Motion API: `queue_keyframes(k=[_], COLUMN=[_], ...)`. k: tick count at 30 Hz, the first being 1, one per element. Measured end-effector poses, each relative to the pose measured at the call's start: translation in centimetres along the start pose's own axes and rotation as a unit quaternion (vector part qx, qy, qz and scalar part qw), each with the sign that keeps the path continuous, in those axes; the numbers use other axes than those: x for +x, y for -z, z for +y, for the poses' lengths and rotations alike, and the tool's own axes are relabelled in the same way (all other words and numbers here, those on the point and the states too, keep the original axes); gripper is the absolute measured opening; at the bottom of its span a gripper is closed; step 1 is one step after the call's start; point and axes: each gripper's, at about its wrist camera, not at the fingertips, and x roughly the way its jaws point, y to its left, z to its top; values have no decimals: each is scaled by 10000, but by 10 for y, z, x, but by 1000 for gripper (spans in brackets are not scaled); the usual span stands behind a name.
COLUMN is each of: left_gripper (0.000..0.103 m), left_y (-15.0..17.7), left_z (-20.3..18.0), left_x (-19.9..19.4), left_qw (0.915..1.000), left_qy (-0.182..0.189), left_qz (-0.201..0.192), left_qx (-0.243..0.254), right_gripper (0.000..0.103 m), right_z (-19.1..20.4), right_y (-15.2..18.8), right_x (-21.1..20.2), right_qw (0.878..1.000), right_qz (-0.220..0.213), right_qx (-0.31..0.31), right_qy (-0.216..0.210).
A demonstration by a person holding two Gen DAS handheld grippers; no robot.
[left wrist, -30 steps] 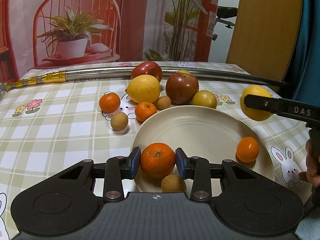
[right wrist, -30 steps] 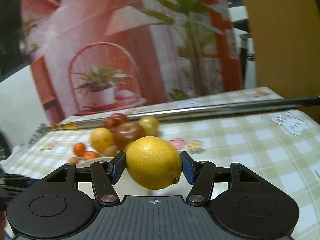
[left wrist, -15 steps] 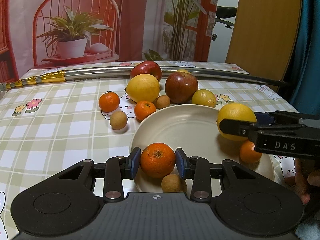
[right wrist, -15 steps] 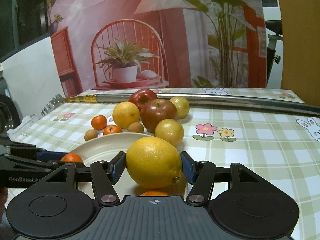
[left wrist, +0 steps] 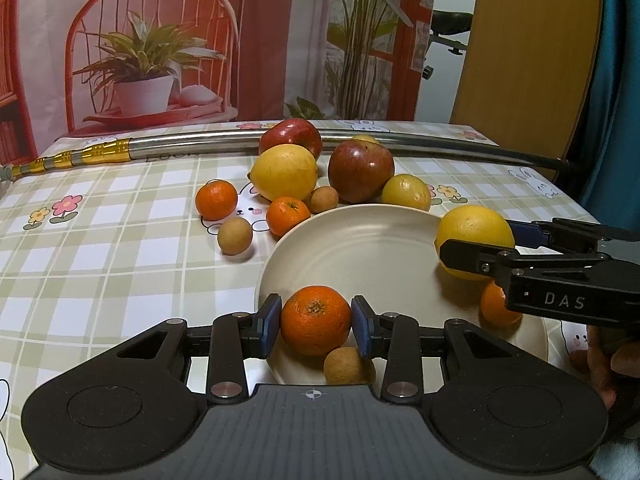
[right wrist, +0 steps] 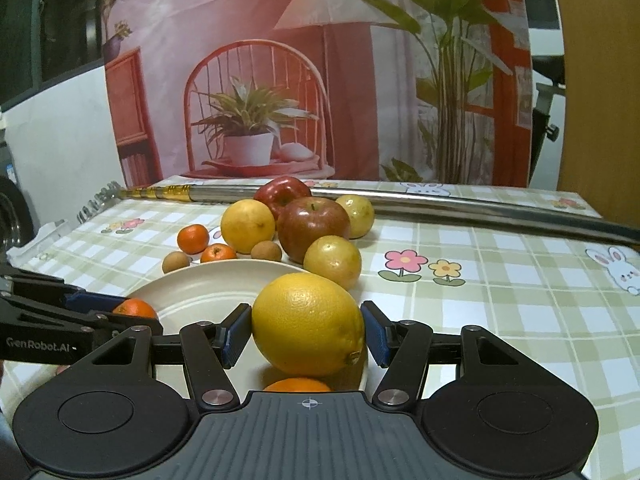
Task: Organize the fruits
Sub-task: 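Carry the tangerine and lemon over the white plate and open both tools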
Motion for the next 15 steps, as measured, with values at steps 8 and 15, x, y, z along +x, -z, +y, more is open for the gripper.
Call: queue_keyframes(k=[8,15], left_gripper=[40,41], left_y=[1,2], left_z=[-1,-1], left_x=[0,-1], left_qw=[10000,10000], left_qy=[2,-3], left_qz=[-1,-20], left_qx=[-3,-3], right_gripper=[54,57], right_z=[1,-1], right_y=[1,2], right_x=[0,-2], right_qw=[10000,10000], right_qz=[-21,-67], right_qx=[-21,56], right_qy=[26,-26])
